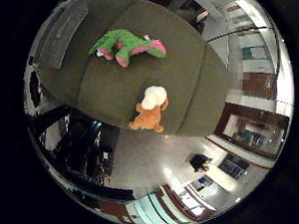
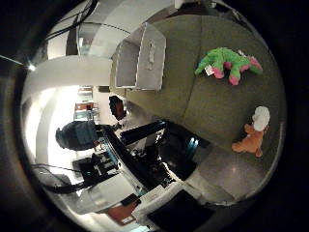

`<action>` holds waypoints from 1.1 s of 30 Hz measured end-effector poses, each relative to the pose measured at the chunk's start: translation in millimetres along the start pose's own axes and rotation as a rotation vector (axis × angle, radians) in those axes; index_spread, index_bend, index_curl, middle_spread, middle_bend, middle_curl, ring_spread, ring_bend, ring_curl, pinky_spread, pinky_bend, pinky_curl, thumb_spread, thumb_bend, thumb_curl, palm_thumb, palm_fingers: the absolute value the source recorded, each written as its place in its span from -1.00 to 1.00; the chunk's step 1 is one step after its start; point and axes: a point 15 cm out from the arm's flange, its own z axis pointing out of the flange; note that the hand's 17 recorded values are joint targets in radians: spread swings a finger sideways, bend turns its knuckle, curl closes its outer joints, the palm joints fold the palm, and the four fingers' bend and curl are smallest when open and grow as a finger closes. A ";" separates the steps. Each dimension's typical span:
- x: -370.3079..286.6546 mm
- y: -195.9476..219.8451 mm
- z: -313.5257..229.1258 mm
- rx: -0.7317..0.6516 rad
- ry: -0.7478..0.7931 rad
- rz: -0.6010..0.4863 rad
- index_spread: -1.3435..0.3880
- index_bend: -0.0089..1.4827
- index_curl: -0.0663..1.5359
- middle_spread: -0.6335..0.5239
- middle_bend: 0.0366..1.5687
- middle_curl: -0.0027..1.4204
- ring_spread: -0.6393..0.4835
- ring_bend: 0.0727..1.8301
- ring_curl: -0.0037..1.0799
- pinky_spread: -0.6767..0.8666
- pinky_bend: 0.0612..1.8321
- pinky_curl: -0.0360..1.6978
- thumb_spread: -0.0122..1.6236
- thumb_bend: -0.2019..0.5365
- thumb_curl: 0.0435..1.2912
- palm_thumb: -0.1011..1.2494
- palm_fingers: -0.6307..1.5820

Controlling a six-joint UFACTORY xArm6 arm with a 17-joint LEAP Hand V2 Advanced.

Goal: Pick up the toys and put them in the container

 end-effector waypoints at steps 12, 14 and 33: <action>1.8 -1.2 -5.8 0.008 0.008 0.001 0.12 -0.75 -0.52 0.15 -0.80 -0.57 0.45 -0.86 -0.53 0.26 -0.70 -0.74 0.39 -0.51 -0.58 0.01 -0.40; 2.3 -1.9 -8.4 0.010 0.009 0.001 0.12 -0.75 -0.52 0.15 -0.80 -0.57 0.45 -0.86 -0.53 0.26 -0.70 -0.74 0.39 -0.51 -0.58 0.01 -0.40; 4.8 -3.2 -19.4 0.016 0.027 -0.011 0.12 -0.75 -0.52 0.15 -0.80 -0.57 0.45 -0.86 -0.52 0.26 -0.69 -0.73 0.39 -0.51 -0.58 0.01 -0.39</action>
